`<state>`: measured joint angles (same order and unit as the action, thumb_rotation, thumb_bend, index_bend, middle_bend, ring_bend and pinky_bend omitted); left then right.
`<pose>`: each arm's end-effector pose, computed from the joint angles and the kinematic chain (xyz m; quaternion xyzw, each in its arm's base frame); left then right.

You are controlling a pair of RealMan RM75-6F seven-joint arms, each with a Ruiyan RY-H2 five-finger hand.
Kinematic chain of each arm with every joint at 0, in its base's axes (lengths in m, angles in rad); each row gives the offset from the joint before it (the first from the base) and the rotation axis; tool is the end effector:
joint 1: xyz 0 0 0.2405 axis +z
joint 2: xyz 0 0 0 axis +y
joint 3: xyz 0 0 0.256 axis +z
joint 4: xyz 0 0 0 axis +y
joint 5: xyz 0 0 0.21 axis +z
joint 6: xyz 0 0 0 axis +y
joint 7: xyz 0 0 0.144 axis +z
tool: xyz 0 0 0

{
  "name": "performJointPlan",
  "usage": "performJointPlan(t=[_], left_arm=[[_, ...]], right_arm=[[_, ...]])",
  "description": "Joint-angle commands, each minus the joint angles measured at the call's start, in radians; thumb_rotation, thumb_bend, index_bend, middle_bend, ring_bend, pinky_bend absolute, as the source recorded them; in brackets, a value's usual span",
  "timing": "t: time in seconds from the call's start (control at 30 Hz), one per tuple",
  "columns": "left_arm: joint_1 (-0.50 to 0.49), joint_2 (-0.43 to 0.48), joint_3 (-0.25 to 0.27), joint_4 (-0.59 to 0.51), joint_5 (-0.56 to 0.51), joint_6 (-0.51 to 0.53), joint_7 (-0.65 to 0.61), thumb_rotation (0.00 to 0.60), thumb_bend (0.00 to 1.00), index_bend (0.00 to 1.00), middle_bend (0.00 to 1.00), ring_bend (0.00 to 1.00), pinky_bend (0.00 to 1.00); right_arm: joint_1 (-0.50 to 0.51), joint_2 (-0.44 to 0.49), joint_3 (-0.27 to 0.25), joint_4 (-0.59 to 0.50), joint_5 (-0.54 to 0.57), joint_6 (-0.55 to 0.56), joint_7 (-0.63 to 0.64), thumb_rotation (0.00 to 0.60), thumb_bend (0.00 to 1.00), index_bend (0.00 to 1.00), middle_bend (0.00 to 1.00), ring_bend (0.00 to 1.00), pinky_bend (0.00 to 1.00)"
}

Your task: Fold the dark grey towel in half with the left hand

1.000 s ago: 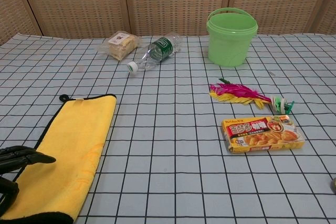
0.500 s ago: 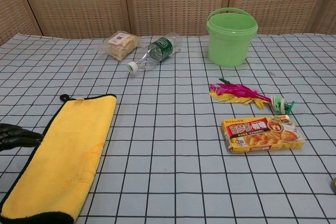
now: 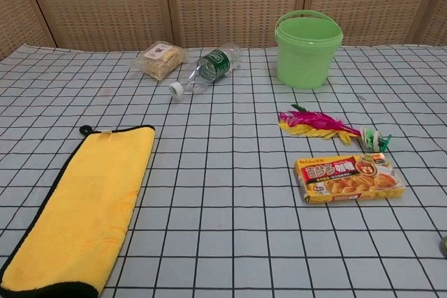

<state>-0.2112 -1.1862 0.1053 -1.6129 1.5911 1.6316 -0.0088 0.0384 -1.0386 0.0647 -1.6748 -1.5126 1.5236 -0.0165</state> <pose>-0.2750 0.1835 0.1330 -0.6302 -0.3556 -0.4577 0.5167 -0.3070 -0.1692 0.1850 0.5859 -0.3719 0.3851 0.6084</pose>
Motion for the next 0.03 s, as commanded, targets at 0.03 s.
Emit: performJointPlan(t=[0.03], left_arm=[[0.022,0.031,-0.027,-0.029,-0.026,-0.009,0.015,0.600,0.13,0.00,0.00,0.00,0.00]], right_arm=[[-0.001,-0.001,0.000,0.000,-0.002,0.003,-0.001,0.600,0.00,0.00,0.00,0.00,0.00]])
